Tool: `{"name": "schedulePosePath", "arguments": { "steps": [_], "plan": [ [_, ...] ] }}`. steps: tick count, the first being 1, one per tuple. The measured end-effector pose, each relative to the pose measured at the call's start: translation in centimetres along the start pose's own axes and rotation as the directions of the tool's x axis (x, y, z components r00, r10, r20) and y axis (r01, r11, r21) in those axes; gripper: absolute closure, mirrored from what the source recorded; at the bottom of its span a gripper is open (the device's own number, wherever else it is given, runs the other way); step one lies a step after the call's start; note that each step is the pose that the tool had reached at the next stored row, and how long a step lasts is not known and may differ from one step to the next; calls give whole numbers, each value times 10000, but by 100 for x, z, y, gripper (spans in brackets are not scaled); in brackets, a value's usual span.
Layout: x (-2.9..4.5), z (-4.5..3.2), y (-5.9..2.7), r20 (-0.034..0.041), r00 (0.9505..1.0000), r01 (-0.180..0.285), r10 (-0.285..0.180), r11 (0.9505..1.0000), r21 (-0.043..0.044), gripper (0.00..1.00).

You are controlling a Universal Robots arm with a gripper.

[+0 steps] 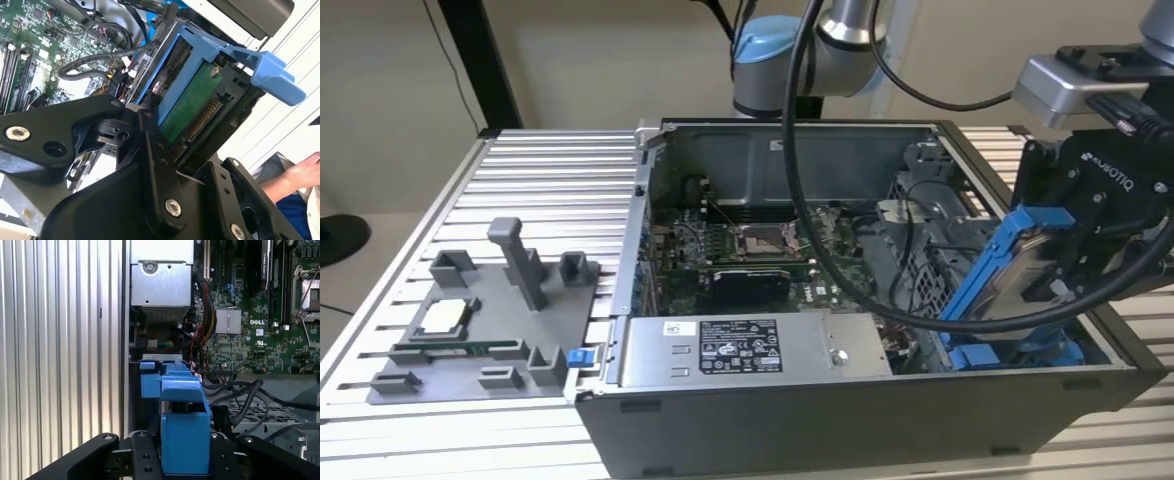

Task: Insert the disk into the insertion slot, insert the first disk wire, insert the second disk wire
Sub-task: 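Insert the disk into the insertion slot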

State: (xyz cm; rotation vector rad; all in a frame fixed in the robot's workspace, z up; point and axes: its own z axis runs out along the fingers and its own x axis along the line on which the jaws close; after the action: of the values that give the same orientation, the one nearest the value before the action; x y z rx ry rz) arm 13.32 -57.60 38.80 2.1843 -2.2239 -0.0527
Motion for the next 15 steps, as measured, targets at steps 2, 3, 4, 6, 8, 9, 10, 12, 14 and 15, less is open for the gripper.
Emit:
{"name": "schedulePosePath", "arguments": {
  "steps": [2, 3, 4, 6, 8, 9, 10, 12, 14, 15],
  "plan": [
    [0, 38, -2, 3, 10000, 0, 0, 10000, 0, 100],
    [0, 57, -2, 4, 10000, 0, 0, 10000, 0, 100],
    [0, 75, -3, 5, 10000, 1, -1, 10000, 0, 100],
    [1, 112, -4, 7, 10000, 0, 0, 10000, 0, 100],
    [1, 147, -6, 10, 10000, 1, -1, 10000, 0, 100],
    [-1, 165, -7, 10, 10000, 1, -1, 10000, 0, 100],
    [-7, 183, -7, 12, 10000, 1, -1, 10000, 0, 100],
    [-35, 211, -8, 16, 10000, 0, 0, 10000, 1, 100],
    [-63, 228, -7, 30, 10000, 0, 0, 10000, -3, 100],
    [-74, 243, -8, 36, 10000, 1, -1, 10000, -1, 100]
  ]
}}
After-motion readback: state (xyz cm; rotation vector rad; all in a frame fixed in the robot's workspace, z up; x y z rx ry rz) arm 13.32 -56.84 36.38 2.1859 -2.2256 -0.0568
